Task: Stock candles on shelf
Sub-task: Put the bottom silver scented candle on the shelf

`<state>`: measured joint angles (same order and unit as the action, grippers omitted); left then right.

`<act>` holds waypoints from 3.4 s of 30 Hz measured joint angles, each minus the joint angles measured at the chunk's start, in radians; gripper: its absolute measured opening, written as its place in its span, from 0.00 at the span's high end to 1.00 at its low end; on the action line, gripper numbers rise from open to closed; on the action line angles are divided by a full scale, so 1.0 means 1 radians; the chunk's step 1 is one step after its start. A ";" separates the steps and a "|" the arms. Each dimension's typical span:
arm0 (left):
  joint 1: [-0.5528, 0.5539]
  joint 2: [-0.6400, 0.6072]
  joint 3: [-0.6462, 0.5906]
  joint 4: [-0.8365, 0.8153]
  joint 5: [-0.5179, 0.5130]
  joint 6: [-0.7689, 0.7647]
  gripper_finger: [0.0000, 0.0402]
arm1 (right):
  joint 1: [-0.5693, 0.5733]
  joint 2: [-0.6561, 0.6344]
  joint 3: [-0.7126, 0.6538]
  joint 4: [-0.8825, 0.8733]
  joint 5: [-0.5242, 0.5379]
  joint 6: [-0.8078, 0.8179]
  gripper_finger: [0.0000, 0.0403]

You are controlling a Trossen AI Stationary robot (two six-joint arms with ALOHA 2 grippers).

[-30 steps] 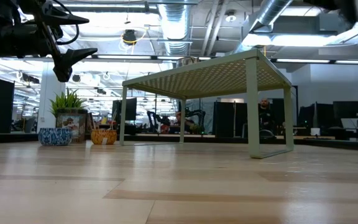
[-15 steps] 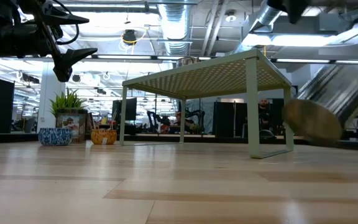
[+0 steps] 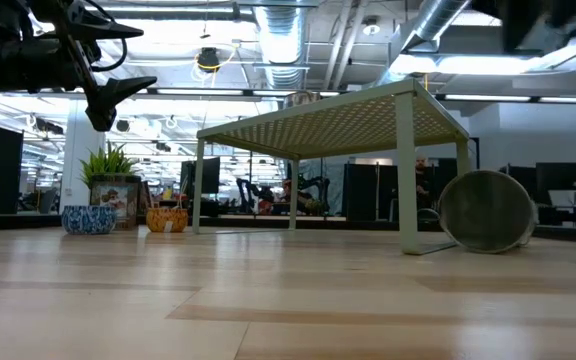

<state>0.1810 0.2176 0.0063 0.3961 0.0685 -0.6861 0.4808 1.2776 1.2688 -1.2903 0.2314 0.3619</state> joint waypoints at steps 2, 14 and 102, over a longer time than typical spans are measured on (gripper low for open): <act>0.000 0.000 0.000 0.002 0.000 0.000 0.27 | 0.000 -0.028 -0.068 0.028 -0.001 0.011 0.34; 0.000 0.000 0.000 0.009 0.000 0.000 0.27 | -0.040 0.068 -0.199 0.242 0.007 -0.310 0.34; 0.000 0.006 0.000 0.032 0.000 0.000 0.27 | -0.026 0.256 -0.347 0.588 -0.261 -0.072 0.34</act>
<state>0.1810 0.2237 0.0063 0.4278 0.0681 -0.6857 0.4544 1.5337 0.9222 -0.7019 -0.0295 0.2904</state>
